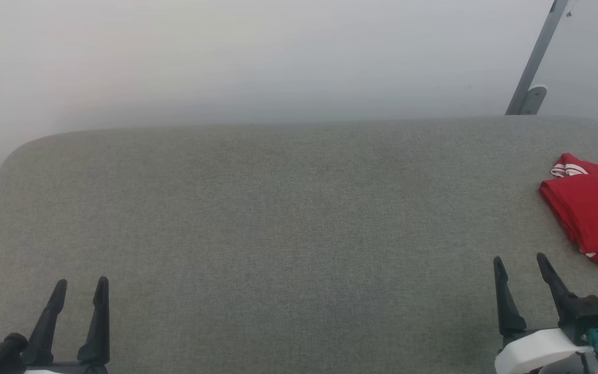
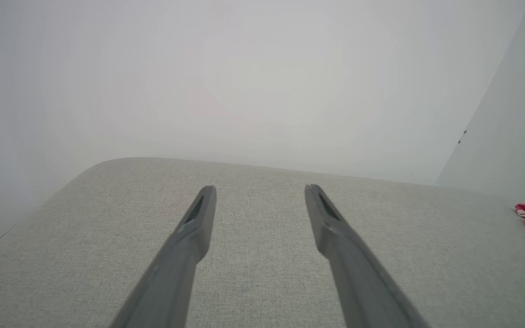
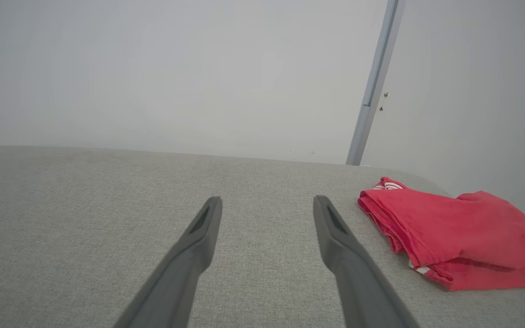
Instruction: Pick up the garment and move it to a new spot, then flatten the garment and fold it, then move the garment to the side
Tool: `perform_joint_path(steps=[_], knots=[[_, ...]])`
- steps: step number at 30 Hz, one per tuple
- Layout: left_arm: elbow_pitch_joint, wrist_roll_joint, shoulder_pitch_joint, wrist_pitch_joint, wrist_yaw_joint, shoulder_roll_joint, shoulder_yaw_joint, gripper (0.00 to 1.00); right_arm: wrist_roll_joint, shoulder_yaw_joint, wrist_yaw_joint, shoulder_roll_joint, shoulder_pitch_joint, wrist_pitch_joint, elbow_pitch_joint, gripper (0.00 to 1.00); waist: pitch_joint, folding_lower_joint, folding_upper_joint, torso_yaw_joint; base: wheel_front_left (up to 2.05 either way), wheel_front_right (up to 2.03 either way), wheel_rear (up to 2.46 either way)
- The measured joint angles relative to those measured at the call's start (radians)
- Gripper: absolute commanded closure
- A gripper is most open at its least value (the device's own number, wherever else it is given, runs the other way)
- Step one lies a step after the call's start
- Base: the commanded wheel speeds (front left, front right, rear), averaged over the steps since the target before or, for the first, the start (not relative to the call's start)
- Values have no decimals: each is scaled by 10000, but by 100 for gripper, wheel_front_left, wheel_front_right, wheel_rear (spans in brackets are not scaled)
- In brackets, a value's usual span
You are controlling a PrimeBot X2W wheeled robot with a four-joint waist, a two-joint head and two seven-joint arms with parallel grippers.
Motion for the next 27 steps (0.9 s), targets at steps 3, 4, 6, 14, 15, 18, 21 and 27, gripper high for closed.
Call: perform_joint_path(steps=[3,4,6,14,15,18,21,27], knots=[[-8,6,1,0,0,2,-10,0,2,-21,0,8,5,0,-12,0,-13,0,0,2,0,0,0],[-12,12,1,0,0,2,-13,0,0,-21,0,10,9,0,-15,0,-18,0,0,4,0,0,0],[128,-2,33,6,2,-96,-36,100,0,-17,2,21,77,6,132,100,-21,0,0,7,0,0,0],[529,-786,60,265,2,-497,-142,100,1024,-94,2,56,174,397,560,100,-15,0,0,2,0,0,0],[556,-922,38,318,2,-529,-142,100,1260,-90,2,56,165,447,560,100,-14,0,0,2,0,0,0],[623,-1392,-22,449,2,-604,-136,100,1904,-73,2,56,139,577,556,100,-10,0,0,0,0,0,0],[679,-1770,-148,593,2,-665,-130,100,2522,-42,2,58,134,696,552,100,-6,0,0,-2,0,0,0],[809,-2650,-348,855,2,-838,-113,100,3674,-2,2,58,32,909,543,100,2,0,0,-6,0,0,0]])
